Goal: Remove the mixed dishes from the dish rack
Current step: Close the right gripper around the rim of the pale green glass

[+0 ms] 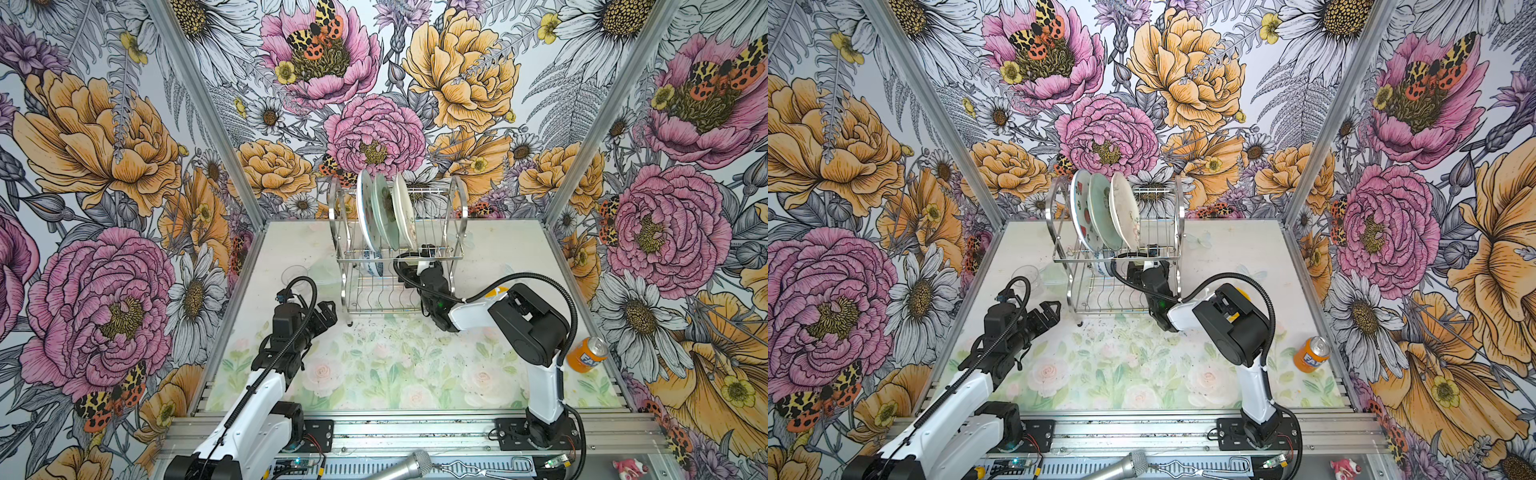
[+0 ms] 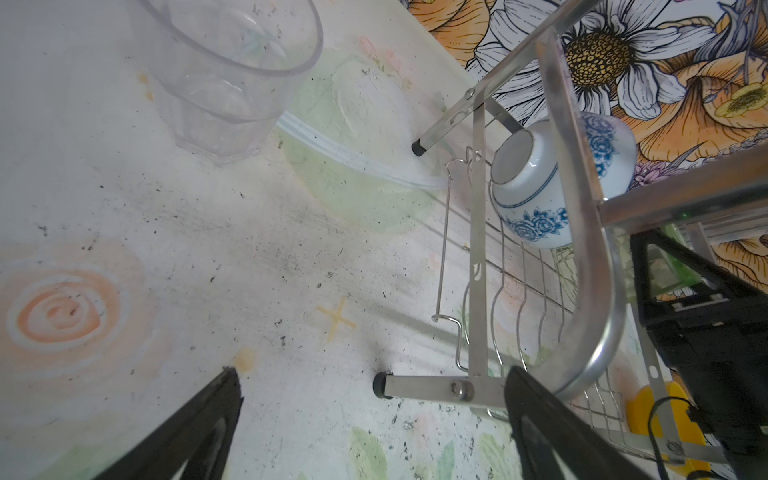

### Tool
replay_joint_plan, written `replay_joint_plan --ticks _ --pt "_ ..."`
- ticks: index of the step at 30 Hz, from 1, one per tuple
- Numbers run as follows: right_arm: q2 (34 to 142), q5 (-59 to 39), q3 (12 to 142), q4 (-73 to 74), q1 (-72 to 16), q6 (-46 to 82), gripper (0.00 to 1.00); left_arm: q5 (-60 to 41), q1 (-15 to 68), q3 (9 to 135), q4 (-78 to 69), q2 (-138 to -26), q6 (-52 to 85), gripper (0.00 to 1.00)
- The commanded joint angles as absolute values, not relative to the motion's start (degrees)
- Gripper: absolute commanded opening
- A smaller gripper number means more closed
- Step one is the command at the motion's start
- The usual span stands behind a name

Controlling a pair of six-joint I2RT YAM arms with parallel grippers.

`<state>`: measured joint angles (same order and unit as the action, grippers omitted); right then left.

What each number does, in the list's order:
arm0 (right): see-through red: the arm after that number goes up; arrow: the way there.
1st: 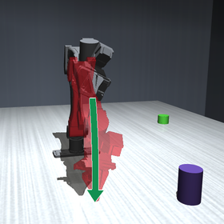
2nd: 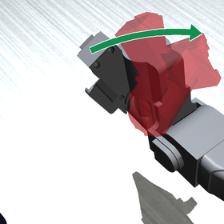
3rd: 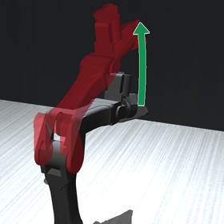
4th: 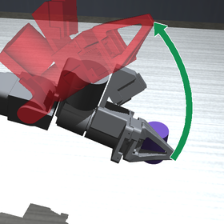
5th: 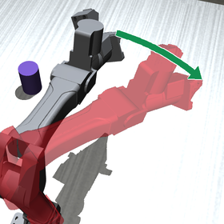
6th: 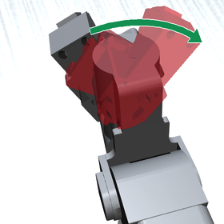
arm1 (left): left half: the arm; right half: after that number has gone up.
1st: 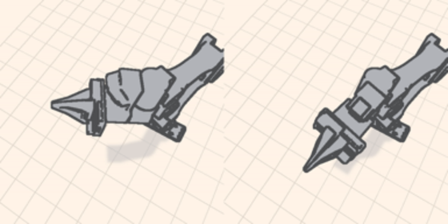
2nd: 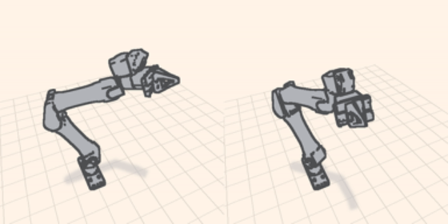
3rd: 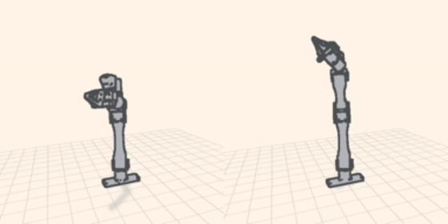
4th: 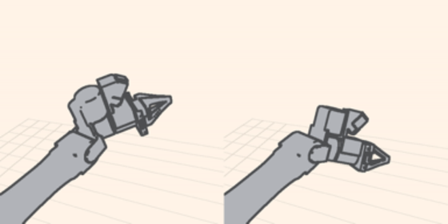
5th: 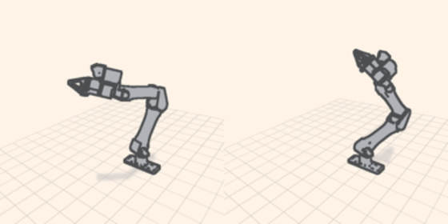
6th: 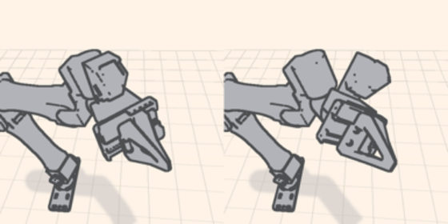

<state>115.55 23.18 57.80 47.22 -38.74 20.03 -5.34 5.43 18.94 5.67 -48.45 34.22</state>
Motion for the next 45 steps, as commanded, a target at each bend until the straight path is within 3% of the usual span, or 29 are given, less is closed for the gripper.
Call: replay_joint_plan --ticks 1,21,45 --pt "116.68 22.41 59.5 47.81 -38.41 20.57 0.84 -6.52 5.01 17.96 3.85 -48.34 34.88 0.99" --pt "115.73 22.19 56.51 51.15 -39.18 20.56 0.7 -6.65 4.92 18.04 4.32 -48.16 35.07 0.99" --pt "109.64 26.78 47.68 56.68 -44.05 19.2 0.66 -7.25 5.1 19.52 8.24 -45.45 36.37 0.99"
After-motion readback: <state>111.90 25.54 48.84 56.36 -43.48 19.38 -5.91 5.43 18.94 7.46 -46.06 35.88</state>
